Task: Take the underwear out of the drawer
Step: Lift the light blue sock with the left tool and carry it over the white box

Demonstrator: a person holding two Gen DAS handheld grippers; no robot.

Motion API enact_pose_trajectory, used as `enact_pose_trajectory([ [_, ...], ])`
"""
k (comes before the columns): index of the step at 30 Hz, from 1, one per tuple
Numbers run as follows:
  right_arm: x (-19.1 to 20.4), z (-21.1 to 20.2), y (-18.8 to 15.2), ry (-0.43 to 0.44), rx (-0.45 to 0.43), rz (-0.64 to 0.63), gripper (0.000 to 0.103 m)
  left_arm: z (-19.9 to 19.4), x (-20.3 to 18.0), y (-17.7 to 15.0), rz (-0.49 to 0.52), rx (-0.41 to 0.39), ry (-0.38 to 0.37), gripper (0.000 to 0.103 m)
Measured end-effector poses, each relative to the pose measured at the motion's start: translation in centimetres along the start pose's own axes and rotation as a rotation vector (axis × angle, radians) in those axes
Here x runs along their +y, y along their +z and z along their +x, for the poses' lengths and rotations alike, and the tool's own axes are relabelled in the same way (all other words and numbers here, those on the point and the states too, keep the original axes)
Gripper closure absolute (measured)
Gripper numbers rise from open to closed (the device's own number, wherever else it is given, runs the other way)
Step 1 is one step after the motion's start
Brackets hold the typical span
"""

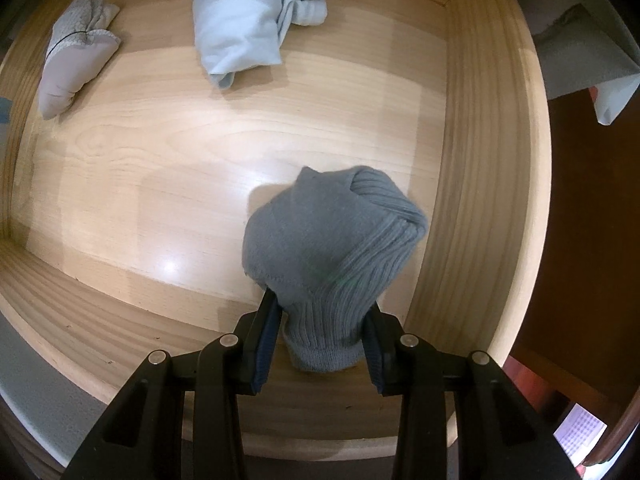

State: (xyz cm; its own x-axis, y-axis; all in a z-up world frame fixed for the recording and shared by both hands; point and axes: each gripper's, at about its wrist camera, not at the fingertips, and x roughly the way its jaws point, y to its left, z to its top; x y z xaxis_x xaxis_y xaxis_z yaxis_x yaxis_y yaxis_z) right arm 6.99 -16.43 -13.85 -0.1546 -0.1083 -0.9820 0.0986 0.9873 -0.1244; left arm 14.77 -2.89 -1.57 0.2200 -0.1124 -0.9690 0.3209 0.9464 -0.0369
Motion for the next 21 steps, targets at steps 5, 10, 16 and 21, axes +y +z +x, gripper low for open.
enact_pose_trajectory([
  [5,-0.8,0.4,-1.1,0.002,-0.012,0.004,0.068,-4.4,0.5,0.2,-0.011,-0.081,0.002,0.066],
  [10,-1.5,0.4,-1.4,0.003,-0.013,0.004,0.068,-9.5,1.1,1.0,-0.013,-0.165,-0.008,0.066],
  [16,-1.8,0.4,-1.7,0.003,-0.017,0.002,0.068,-17.1,1.4,2.9,0.002,-0.286,-0.014,0.066],
  [21,-1.9,0.4,-1.6,0.003,-0.017,0.002,0.068,-22.5,0.5,5.3,0.031,-0.386,-0.016,0.066],
])
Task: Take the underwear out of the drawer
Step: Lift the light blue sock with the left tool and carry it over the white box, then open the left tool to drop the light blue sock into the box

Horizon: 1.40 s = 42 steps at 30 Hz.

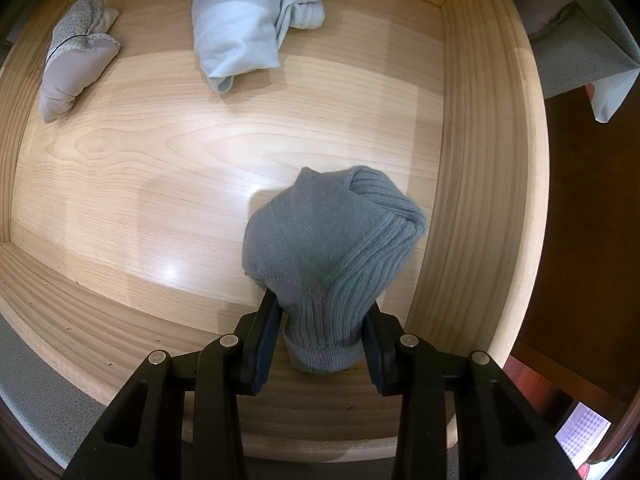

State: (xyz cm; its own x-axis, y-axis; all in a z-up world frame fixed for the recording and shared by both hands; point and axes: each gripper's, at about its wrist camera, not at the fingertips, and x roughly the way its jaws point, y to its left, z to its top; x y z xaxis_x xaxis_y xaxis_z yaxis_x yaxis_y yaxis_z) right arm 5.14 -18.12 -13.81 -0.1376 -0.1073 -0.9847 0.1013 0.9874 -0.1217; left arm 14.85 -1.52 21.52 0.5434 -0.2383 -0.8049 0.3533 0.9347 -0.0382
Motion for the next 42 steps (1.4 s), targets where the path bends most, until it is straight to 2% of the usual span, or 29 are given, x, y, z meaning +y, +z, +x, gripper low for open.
enact_pose_trajectory([
  [4,-0.1,0.1,-0.1,-0.001,0.001,0.003,0.068,-1.2,-2.0,3.9,0.041,-0.059,-0.014,0.066],
  [7,-0.1,0.1,-0.1,-0.001,0.001,0.004,0.068,-0.2,-3.3,6.2,0.049,-0.061,-0.026,0.066],
  [18,-0.1,0.1,0.0,-0.001,0.002,0.003,0.068,7.3,-6.7,12.2,0.075,-0.006,-0.002,0.066],
  [25,-0.2,0.2,-0.1,-0.001,0.002,0.002,0.068,12.0,-7.2,12.7,0.075,0.06,-0.001,0.066],
  [32,-0.2,0.2,0.0,-0.001,0.003,0.005,0.068,15.5,-7.7,11.7,0.091,0.136,0.003,0.065],
  [39,-0.1,0.1,0.0,-0.001,0.002,0.006,0.068,16.8,-7.6,10.6,0.086,0.177,0.02,0.06],
  [42,-0.2,0.1,0.0,-0.001,0.003,0.007,0.068,16.2,-7.4,10.7,0.084,0.162,0.024,0.056],
])
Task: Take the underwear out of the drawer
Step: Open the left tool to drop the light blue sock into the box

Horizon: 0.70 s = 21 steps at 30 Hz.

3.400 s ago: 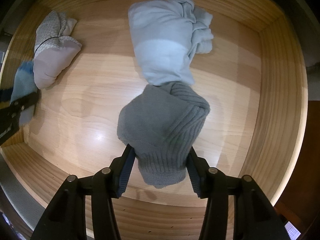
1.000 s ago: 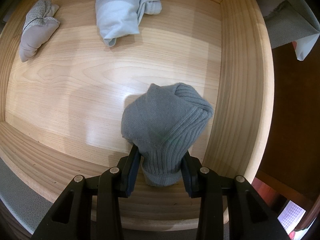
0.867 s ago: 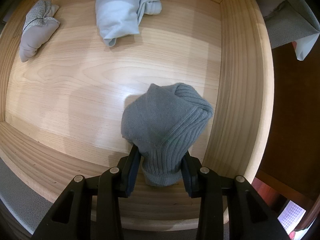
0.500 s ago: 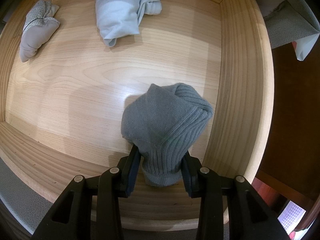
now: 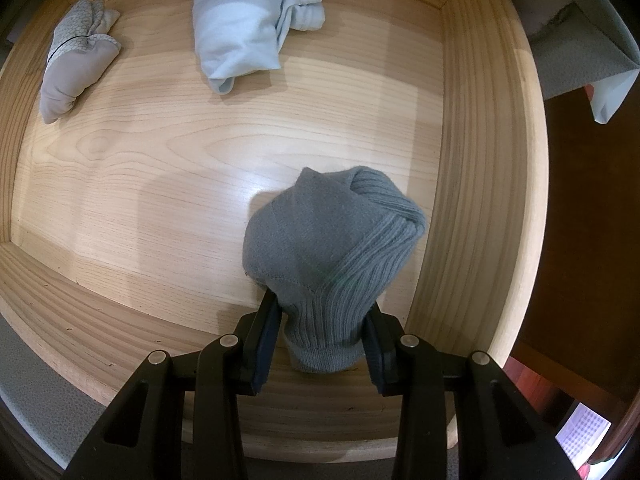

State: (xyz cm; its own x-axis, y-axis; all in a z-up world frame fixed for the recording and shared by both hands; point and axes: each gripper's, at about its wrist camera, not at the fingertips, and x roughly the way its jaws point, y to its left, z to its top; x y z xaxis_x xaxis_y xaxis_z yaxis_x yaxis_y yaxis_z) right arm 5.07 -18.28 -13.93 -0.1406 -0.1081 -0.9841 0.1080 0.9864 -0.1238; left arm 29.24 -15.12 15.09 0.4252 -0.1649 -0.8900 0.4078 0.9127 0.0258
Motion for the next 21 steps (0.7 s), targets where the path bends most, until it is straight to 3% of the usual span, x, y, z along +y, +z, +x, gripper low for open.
enact_pose_trajectory([
  [4,0.0,0.0,0.0,0.0,0.0,0.0,0.068,-1.5,0.2,0.1,0.015,-0.038,-0.003,0.048],
  [10,0.0,0.0,0.0,0.0,0.0,0.001,0.068,-4.5,0.6,-0.9,0.014,-0.079,0.002,0.047],
  [21,0.0,0.0,0.0,0.0,0.001,0.001,0.068,-8.5,3.3,-9.2,-0.012,-0.092,0.052,0.047],
])
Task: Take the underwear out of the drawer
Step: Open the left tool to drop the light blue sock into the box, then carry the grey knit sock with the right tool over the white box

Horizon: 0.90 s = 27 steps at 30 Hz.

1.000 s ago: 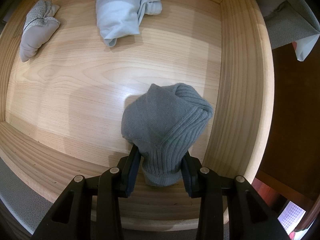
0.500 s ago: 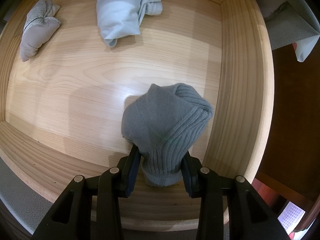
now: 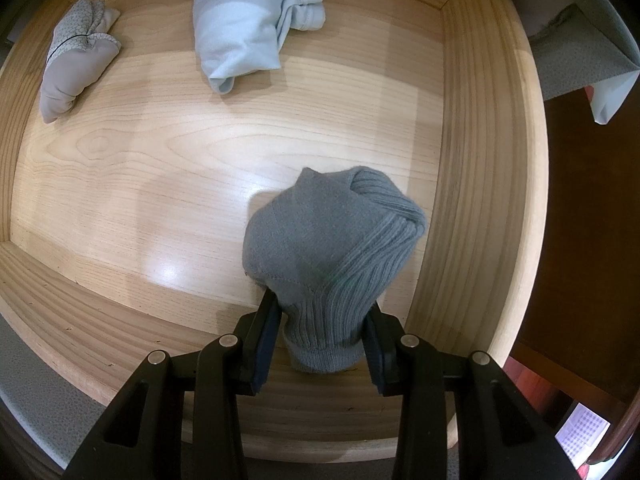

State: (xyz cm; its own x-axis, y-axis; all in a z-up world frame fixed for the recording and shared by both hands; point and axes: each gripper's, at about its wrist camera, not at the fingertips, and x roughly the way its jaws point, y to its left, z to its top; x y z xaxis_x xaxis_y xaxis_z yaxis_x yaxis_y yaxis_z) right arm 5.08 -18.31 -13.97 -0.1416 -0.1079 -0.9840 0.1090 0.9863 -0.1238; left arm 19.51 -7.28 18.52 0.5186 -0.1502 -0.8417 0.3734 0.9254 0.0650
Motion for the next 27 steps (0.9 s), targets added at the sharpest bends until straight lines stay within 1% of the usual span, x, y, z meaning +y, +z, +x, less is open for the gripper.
enact_pose_trajectory([
  [4,0.0,0.0,0.0,0.0,0.001,0.0,0.068,0.2,0.5,-4.5,0.007,0.02,0.03,0.047],
  [6,0.0,0.0,0.0,-0.001,0.001,0.0,0.068,0.6,0.8,-6.4,-0.008,0.026,0.033,0.047],
  [11,-0.1,0.0,-0.1,-0.001,0.001,0.0,0.068,2.9,1.1,-11.2,-0.035,0.075,0.042,0.047],
  [14,-0.2,0.0,-0.2,-0.001,0.002,-0.001,0.068,4.4,1.3,-13.4,-0.047,0.098,0.065,0.047],
  [20,-0.3,0.0,-0.1,-0.001,0.004,-0.001,0.068,7.1,1.5,-16.4,-0.08,0.132,0.068,0.047],
  [27,-0.3,0.0,0.0,-0.001,0.001,-0.002,0.068,9.4,1.3,-18.0,-0.054,0.143,0.065,0.047],
])
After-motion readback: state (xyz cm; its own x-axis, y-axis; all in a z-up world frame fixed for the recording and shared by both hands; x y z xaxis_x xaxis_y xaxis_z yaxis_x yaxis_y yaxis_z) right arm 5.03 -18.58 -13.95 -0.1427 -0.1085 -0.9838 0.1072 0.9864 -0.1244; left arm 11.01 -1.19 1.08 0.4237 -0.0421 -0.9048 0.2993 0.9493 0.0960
